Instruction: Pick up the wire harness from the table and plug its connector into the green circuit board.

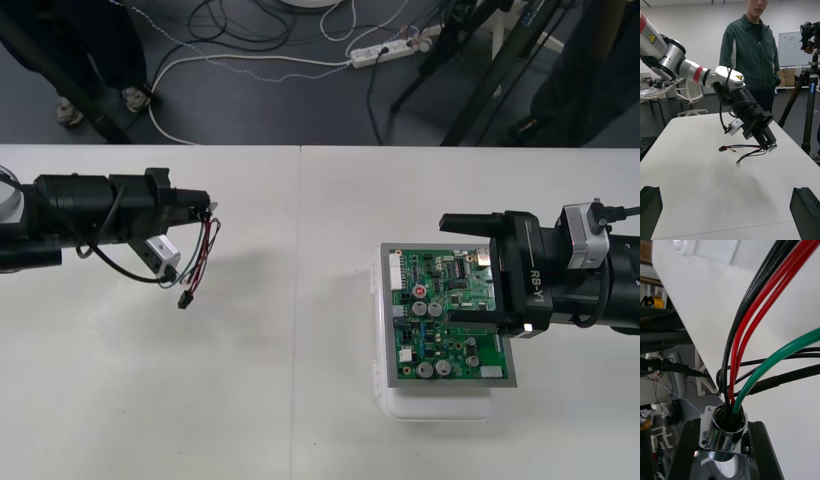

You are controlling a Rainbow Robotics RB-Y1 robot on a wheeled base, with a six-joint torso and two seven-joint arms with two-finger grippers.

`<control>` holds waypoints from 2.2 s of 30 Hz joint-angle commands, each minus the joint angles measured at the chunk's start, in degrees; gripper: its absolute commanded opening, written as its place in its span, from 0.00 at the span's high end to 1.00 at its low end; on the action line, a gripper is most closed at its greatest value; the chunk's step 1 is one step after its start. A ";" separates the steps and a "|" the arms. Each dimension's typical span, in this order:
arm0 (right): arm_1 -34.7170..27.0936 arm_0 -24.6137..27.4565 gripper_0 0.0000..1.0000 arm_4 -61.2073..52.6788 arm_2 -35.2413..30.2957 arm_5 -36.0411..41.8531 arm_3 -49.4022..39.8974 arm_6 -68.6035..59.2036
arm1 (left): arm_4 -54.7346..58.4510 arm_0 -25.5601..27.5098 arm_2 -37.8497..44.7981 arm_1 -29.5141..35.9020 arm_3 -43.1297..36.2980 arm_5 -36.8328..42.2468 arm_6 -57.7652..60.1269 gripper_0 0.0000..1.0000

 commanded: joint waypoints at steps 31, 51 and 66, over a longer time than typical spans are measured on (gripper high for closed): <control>-2.37 0.90 0.00 -0.54 -3.22 1.41 -2.01 -6.30 | 2.95 18.66 23.01 -15.41 -11.70 -7.78 35.47 1.00; -2.37 1.43 0.00 -0.63 -3.22 2.02 -2.01 -6.56 | -12.78 21.65 30.31 -32.81 -11.87 -7.87 47.68 1.00; -1.23 2.40 0.00 -0.80 -3.22 3.43 -2.19 -6.65 | -21.66 19.45 30.92 -34.48 -13.37 -7.69 66.14 1.00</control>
